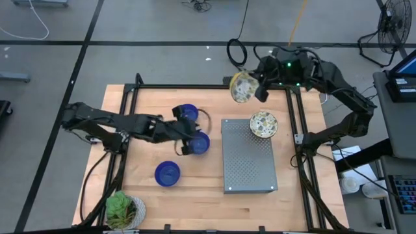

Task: Pick & Place Mini bowls
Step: Stack the yellow bowl on the yellow bowl on the shelf

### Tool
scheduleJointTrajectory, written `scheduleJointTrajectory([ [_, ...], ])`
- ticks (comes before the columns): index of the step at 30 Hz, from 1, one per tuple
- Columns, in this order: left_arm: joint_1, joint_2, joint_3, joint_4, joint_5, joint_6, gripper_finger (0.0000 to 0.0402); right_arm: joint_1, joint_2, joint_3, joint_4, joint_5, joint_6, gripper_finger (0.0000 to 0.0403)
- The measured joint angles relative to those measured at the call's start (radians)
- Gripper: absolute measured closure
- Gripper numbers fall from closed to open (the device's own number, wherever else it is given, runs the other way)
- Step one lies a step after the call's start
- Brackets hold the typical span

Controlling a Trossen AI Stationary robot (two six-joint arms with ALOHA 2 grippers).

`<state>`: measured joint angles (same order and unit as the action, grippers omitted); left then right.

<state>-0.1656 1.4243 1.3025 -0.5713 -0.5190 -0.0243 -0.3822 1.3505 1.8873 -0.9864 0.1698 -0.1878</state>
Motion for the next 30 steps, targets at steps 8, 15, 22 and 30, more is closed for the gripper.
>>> scheduleJointTrajectory([
  [8,0.03,-0.174,-0.232,0.253,0.187,-0.007,0.0325,-0.095,0.033,0.085,-0.336,-0.169,0.076,0.0403],
  [15,0.026,-0.197,-0.289,0.334,0.16,0.017,0.0325,-0.192,0.062,0.085,-0.505,-0.255,0.102,0.0403],
  [22,0.027,-0.188,-0.288,0.338,0.155,-0.011,0.0325,-0.2,0.092,0.085,-0.582,-0.28,0.138,0.0403],
  [30,0.026,-0.188,-0.288,0.338,0.156,-0.068,0.0325,-0.199,0.107,0.085,-0.586,-0.421,0.244,0.0403],
])
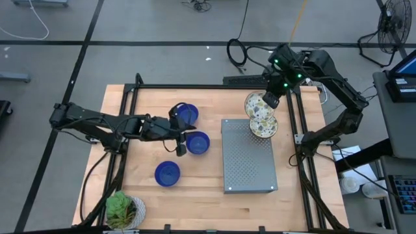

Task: Pick & Place Mini bowls
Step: Stack the yellow bowl on the yellow bowl on the shelf

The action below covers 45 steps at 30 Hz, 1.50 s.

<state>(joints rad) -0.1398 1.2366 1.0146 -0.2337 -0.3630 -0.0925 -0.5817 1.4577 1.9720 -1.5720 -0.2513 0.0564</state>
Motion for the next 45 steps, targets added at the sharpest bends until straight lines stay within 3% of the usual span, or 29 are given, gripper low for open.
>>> scheduleJointTrajectory([
  [3,0.0,0.0,0.0,0.001,0.0,-0.018,0.0325,0.001,-0.004,0.0,0.001,-0.061,0.043,0.0403],
  [14,0.0,0.0,0.0,0.049,-0.001,-0.036,0.0325,0.006,-0.043,-0.007,0.003,-0.071,0.145,0.0403],
  [27,0.0,0.0,0.0,0.045,-0.002,-0.047,0.0325,0.007,-0.192,-0.261,0.0,-0.067,0.146,0.0403],
  [45,0.0,0.0,0.001,0.057,-0.003,-0.047,0.0325,0.007,-0.2,-0.434,0.039,-0.033,0.133,0.0403],
])
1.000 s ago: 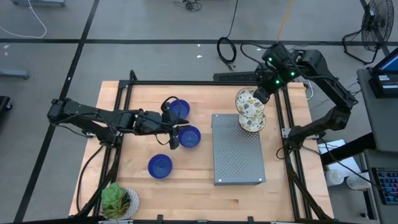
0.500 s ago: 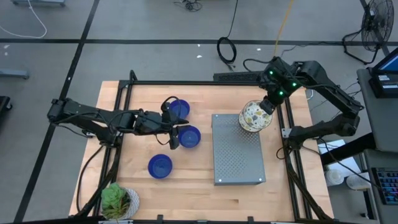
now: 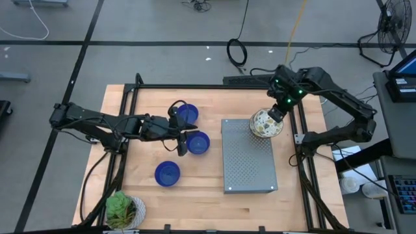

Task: Pick & Place Mini bowls
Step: Stack the yellow bowl on the yellow bowl on the shelf

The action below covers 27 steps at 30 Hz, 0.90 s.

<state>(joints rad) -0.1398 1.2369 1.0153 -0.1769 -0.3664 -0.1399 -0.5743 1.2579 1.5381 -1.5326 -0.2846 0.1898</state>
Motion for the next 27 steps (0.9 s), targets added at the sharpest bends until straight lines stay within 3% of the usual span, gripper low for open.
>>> scheduleJointTrajectory([
  [27,0.0,0.0,0.0,0.007,0.001,-0.005,0.0325,-0.009,0.002,-0.071,0.085,0.0,0.011,0.0403],
])
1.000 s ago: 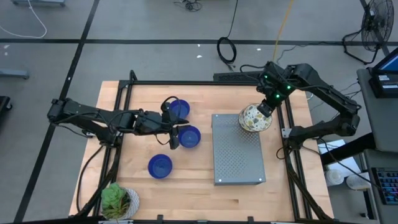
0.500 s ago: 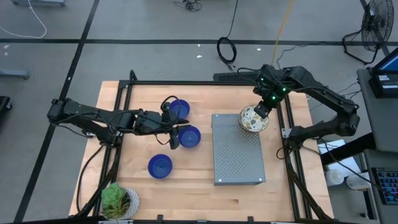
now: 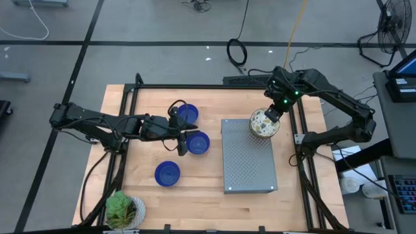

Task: Pick & Place Mini bowls
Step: Stack the yellow bowl on the yellow bowl on the shelf

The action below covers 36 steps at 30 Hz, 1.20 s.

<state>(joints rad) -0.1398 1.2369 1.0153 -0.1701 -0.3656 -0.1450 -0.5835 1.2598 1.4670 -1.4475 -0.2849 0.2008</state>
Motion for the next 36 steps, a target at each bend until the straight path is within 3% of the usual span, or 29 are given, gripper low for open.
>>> scheduleJointTrajectory([
  [36,0.0,0.0,0.0,0.002,0.0,-0.043,0.0325,0.0,0.052,-0.01,-0.017,0.073,0.079,0.0403],
])
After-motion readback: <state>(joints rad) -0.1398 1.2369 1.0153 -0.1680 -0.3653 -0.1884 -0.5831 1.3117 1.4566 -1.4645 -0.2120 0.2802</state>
